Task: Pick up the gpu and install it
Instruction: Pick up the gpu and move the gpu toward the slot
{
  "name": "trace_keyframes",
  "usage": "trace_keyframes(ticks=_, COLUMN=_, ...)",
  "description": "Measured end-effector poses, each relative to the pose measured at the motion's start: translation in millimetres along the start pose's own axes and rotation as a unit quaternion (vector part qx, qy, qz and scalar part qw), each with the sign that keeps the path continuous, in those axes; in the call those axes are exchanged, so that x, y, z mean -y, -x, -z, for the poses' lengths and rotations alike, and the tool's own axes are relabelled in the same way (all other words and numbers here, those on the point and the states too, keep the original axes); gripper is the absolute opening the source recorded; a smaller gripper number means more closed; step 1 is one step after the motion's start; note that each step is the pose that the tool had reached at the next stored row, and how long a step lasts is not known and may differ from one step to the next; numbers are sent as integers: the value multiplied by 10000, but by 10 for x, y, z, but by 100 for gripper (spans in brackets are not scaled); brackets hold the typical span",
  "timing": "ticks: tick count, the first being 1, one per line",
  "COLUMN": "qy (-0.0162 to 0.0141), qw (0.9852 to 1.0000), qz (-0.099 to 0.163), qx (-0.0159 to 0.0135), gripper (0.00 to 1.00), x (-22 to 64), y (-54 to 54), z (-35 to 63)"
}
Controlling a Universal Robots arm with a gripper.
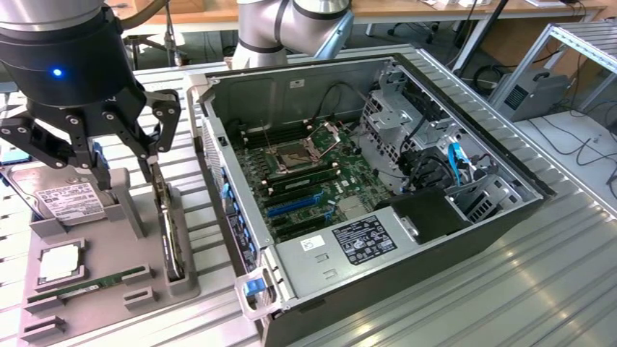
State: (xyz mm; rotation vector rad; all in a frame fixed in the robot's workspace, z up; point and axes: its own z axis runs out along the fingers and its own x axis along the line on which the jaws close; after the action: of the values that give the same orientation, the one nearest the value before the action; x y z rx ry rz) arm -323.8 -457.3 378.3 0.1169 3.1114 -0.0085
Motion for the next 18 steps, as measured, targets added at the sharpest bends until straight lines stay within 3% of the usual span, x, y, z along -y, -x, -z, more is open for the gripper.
trace_keyframes(ticks=18, qy=0, qw=10000, qz=0, qx=0, gripper=48, x=0, y=0, z=-40)
